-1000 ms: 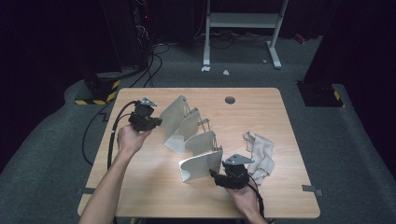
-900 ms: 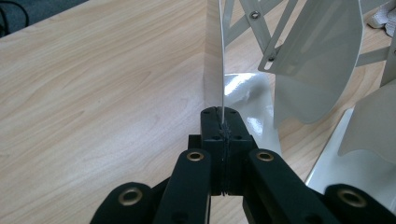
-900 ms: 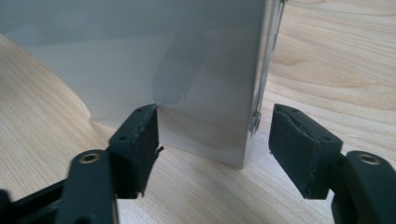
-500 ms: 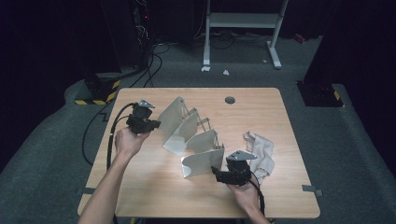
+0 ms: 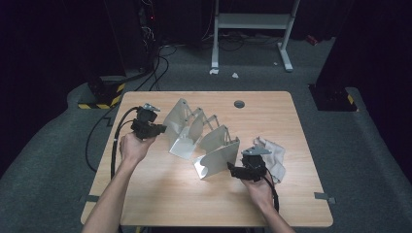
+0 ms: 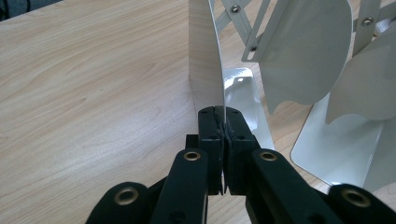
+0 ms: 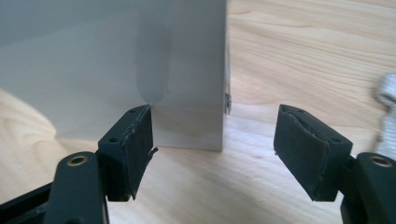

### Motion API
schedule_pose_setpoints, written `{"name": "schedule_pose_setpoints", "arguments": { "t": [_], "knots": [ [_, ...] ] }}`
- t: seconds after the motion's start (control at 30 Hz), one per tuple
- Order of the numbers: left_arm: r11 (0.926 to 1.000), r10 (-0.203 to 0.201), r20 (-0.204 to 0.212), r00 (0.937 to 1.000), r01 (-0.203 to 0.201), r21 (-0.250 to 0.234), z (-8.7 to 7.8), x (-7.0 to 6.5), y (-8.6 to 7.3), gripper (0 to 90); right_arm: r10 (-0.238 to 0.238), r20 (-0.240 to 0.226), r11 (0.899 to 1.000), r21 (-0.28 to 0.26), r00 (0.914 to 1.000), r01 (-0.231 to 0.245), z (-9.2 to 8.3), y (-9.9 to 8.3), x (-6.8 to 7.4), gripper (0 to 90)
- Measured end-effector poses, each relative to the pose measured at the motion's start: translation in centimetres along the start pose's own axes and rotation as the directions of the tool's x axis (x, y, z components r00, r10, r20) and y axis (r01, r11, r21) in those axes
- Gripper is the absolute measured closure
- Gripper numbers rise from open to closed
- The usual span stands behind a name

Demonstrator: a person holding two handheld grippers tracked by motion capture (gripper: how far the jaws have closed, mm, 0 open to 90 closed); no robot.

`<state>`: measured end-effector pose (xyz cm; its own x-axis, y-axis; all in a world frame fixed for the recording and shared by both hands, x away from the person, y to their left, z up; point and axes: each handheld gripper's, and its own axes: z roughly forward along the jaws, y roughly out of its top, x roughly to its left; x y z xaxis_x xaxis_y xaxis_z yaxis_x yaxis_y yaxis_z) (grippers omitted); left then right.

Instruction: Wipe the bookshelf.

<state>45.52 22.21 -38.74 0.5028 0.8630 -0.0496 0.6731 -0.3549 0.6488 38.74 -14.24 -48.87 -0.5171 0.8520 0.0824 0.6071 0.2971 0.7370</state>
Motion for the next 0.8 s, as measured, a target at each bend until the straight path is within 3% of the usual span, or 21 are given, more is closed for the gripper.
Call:
{"name": "schedule_pose_setpoints", "arguments": {
  "t": [0.2, 0.27, 0.37, 0.57, 0.67, 0.8],
  "knots": [
    [0.9998, -0.016, -0.012, 0.9998, 0.016, 0.013, -0.2, -0.5, -0.1, 86.4, 0.022, 0.061, 1.000, 0.002, 0.9979, -0.023, -0.1, 0.3, -1.7, 30.9],
    [0.9995, -0.025, -0.011, 0.9996, 0.026, 0.017, -0.2, -0.7, -0.1, 86.1, 0.047, 0.066, 0.999, -0.002, 0.9967, -0.047, -0.1, 0.3, -2.3, 32.1],
    [0.9991, -0.038, -0.012, 0.9992, 0.038, 0.018, -0.3, -0.7, -0.2, 86.0, 0.047, 0.069, 0.999, 0.010, 0.9965, -0.047, 0.1, 0.0, -2.4, 32.7],
    [0.9993, -0.035, -0.029, 0.9990, 0.036, 0.009, -0.3, -0.7, -0.4, 86.2, 0.019, 0.016, 1.000, 0.011, 0.9997, -0.019, -0.2, -1.5, 0.2, 29.5],
    [0.9989, -0.045, -0.014, 0.9989, 0.045, -0.016, -0.1, -0.4, -0.5, 85.1, 0.011, -0.002, 1.000, 0.006, 0.9999, -0.011, -0.3, -2.2, 1.6, 26.7],
    [0.9970, -0.072, -0.020, 0.9972, 0.072, -0.028, 0.7, -0.2, -0.9, 70.9, -0.008, -0.003, 1.000, 0.010, 1.0000, 0.008, -0.2, -2.7, 3.5, 24.6]
  ]
}}
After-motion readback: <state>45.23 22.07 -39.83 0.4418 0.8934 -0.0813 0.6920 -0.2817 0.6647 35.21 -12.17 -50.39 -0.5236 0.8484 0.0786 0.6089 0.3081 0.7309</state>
